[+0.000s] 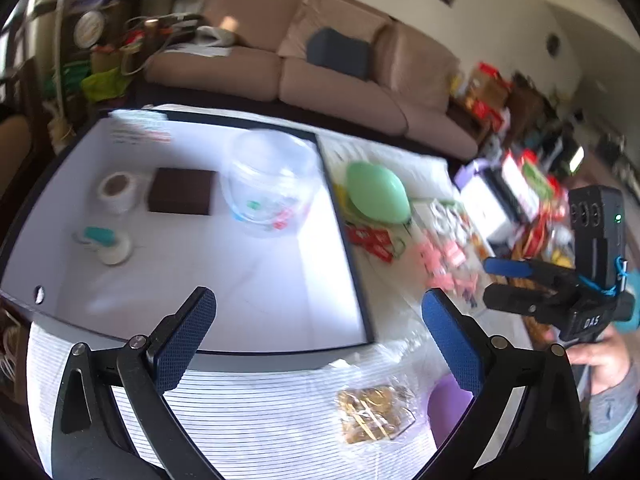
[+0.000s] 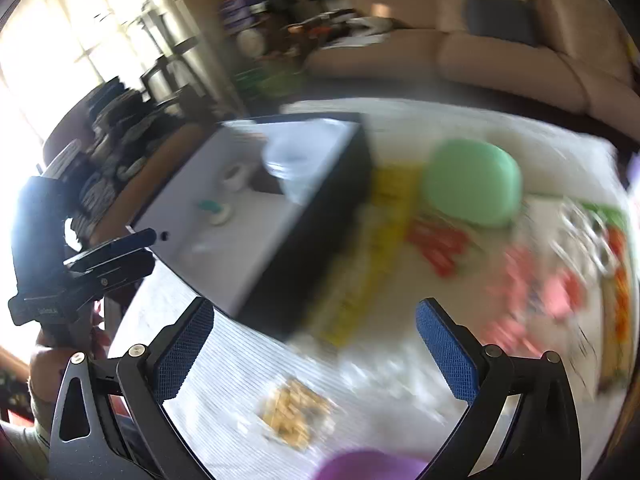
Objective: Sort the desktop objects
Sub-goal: 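Withdraw the right tool from the box back over the table, then move the right tool toward the purple bowl on the cloth, then grasp the purple bowl rim with the right tool while the left tool reaches the gold clip bag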
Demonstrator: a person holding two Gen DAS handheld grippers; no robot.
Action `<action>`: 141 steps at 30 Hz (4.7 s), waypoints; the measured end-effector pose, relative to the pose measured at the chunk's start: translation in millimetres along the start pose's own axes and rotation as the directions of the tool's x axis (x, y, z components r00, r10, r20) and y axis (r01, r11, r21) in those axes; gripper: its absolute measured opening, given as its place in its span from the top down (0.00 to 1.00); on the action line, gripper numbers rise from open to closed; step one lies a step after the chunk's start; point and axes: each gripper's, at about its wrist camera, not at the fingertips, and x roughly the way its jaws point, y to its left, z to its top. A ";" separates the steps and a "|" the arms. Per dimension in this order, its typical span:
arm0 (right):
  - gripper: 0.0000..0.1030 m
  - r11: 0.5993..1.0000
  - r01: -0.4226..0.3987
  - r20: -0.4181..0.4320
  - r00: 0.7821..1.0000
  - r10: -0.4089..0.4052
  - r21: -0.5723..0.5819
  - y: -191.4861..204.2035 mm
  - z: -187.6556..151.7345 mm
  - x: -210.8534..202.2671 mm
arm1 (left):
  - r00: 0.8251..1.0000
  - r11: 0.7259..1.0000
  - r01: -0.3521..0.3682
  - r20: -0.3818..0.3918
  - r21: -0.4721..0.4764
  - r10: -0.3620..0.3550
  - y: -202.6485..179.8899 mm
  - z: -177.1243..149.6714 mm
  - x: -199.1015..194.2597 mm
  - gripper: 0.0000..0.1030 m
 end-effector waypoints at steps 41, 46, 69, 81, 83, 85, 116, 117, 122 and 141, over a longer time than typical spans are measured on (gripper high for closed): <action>0.00 0.986 0.027 0.161 0.986 -0.053 0.163 -149.2 -64.6 -52.2 | 0.993 0.990 0.052 -0.116 0.134 -0.036 -144.4 -55.3 115.0 0.00; 0.03 0.991 -0.057 0.181 0.983 0.034 0.120 -118.9 -47.1 -45.9 | 0.997 0.993 0.072 -0.013 0.093 -0.071 -125.0 -30.4 67.9 0.00; 0.20 0.991 0.117 0.081 0.989 -0.121 0.058 -84.7 -64.5 -10.5 | 0.997 0.994 -0.079 0.011 0.070 0.079 -82.0 -26.6 47.6 0.00; 0.17 0.954 0.248 0.097 0.959 -0.266 0.167 -112.5 -127.7 -60.9 | 0.979 0.980 -0.192 0.077 0.043 0.188 -63.0 -90.2 -6.8 0.00; 0.17 0.955 0.235 0.091 0.963 -0.254 0.179 -113.3 -139.0 -64.5 | 0.982 0.984 -0.177 0.069 0.032 0.175 -61.8 -100.7 -12.9 0.00; 0.17 0.963 0.167 0.074 0.980 -0.186 0.211 -113.5 -155.6 -62.4 | 0.986 0.987 -0.160 0.043 0.012 0.159 -59.5 -112.5 -15.0 0.00; 0.82 0.945 0.291 0.074 0.950 -0.304 0.150 -103.8 -134.8 -8.1 | 0.988 0.996 0.052 -0.151 0.067 -0.042 -118.4 -108.9 97.2 0.18; 0.82 0.949 0.285 0.070 0.953 -0.296 0.134 -100.2 -132.3 -10.7 | 0.987 0.996 0.043 -0.157 0.084 -0.029 -120.6 -108.4 94.9 0.20; 0.34 0.964 0.217 0.005 0.975 -0.220 0.152 -101.7 -141.8 -23.8 | 0.975 0.995 -0.006 -0.220 0.101 0.028 -117.5 -125.7 90.3 0.09; 0.19 0.955 0.295 -0.136 0.945 -0.297 -0.031 -53.3 -193.6 -6.1 | 0.982 0.993 0.117 -0.150 -0.001 -0.116 -98.9 -122.8 64.8 0.48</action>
